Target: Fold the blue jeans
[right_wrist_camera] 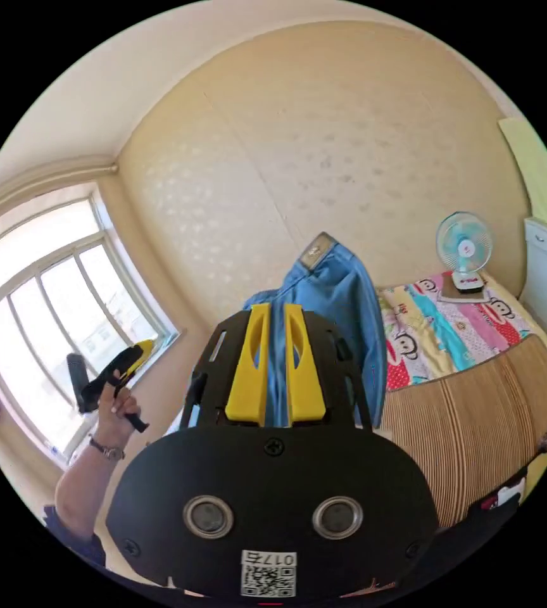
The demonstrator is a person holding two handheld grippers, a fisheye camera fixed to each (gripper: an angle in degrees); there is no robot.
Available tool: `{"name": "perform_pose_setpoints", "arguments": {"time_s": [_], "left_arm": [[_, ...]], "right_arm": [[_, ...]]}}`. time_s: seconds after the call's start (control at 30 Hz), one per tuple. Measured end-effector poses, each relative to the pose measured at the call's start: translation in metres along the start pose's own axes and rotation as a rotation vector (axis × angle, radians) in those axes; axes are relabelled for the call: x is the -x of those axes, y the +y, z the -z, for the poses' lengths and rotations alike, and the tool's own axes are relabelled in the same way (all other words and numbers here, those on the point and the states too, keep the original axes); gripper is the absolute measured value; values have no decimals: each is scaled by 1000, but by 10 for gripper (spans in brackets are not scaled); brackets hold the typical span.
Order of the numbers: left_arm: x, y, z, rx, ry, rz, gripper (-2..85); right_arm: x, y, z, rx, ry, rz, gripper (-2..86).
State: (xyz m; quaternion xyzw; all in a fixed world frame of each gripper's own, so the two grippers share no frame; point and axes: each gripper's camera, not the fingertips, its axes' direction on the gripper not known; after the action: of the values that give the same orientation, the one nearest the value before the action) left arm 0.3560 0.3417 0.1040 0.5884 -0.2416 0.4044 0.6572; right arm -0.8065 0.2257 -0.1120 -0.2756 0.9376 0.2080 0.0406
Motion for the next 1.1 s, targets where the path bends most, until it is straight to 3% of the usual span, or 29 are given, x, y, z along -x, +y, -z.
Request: {"name": "perform_pose_setpoints", "arguments": {"time_s": [0.17, 0.23, 0.27, 0.33, 0.37, 0.53, 0.6, 0.77, 0.97, 1.0, 1.03, 1.1], "left_arm": [[36, 200, -171, 489, 18, -193, 100], [39, 296, -224, 745, -98, -268, 104], [39, 316, -232, 789, -133, -290, 103], [32, 335, -192, 552, -207, -291, 91], [34, 334, -187, 550, -201, -249, 86], [48, 306, -113, 456, -115, 71, 106], [48, 314, -81, 404, -111, 176, 108], [41, 327, -51, 402, -156, 247, 77], [37, 274, -36, 581, -176, 176, 8], [37, 254, -22, 582, -85, 195, 6], [40, 232, 7, 460, 101, 211, 4], [57, 202, 59, 284, 257, 273, 2]], "right_arm": [[-124, 217, -116, 420, 72, 134, 95], [-156, 304, -135, 543, 38, 122, 97], [-172, 358, -144, 626, 61, 102, 98], [-186, 422, -152, 750, 163, 105, 97], [-182, 438, -129, 618, 202, 157, 89], [-171, 432, -84, 623, 295, 234, 71], [-178, 433, -47, 616, 303, 135, 72], [-195, 474, 75, 497, 149, -113, 69], [-215, 551, 193, 476, 118, -296, 39], [-220, 553, 210, 483, 114, -323, 34], [-222, 553, 217, 487, 114, -327, 32], [-229, 544, 236, 522, 136, -300, 27]]}}
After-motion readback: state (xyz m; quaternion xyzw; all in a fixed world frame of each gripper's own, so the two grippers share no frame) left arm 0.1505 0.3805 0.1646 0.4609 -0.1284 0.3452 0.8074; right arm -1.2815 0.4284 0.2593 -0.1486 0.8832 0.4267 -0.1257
